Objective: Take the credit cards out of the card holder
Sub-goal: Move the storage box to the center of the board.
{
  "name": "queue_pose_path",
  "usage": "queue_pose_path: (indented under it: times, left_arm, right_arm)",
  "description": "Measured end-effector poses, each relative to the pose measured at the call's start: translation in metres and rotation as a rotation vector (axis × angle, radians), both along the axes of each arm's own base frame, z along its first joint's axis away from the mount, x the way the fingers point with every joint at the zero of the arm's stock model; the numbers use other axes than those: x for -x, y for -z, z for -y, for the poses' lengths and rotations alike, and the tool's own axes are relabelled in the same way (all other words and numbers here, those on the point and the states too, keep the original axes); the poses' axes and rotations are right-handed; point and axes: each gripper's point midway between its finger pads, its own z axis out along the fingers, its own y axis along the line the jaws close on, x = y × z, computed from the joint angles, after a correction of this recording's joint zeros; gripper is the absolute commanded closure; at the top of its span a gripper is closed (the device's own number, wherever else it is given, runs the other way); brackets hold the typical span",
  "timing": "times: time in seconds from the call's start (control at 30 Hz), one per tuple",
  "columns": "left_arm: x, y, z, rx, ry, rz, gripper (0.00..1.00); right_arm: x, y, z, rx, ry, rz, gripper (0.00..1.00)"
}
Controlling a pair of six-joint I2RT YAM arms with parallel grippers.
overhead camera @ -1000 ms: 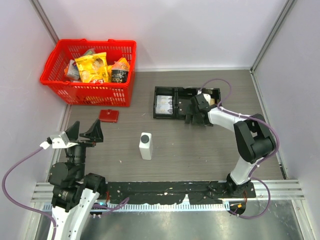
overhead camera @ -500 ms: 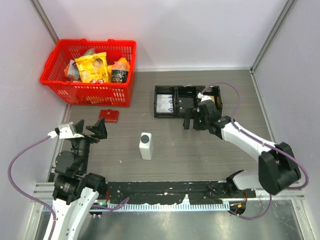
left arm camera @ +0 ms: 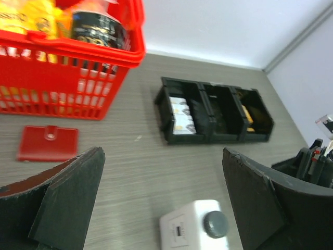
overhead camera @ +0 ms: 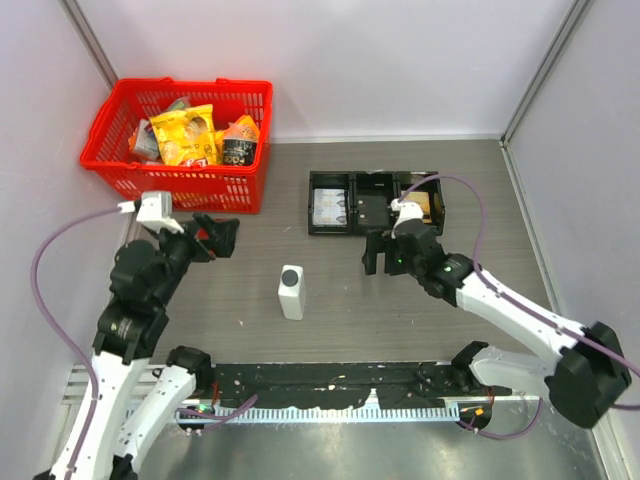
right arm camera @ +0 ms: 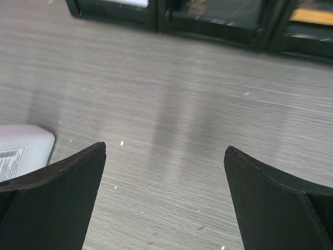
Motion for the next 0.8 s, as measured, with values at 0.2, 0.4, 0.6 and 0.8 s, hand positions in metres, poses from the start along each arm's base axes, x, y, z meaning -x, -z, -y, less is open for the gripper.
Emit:
queue_pose_path:
  times: [0.2,0.4,0.6,0.8]
  left_arm:
    - [-0.022,-0.003,0.049,0.061,0.156,-0.215,0.00]
    - [0.001,0.037,0.149,-0.059,0.355,-0.422,0.00]
    - [-0.015,0.074,0.140,-0.163,0.152,-0.533,0.00]
    - [-0.020,0.084,0.079,-0.116,-0.082,-0.501,0.00]
  right_arm:
    - [-0.003,-0.052,0.043,0.028,0.183,0.155,0.00]
    - [0.003,-0.088,0.089,0.074,0.355,0.261,0.00]
    - [0.015,-0.108,0.117,0.104,0.436,0.315,0.00]
    - [0.028,-0.115,0.131,0.118,0.450,0.330,0.00]
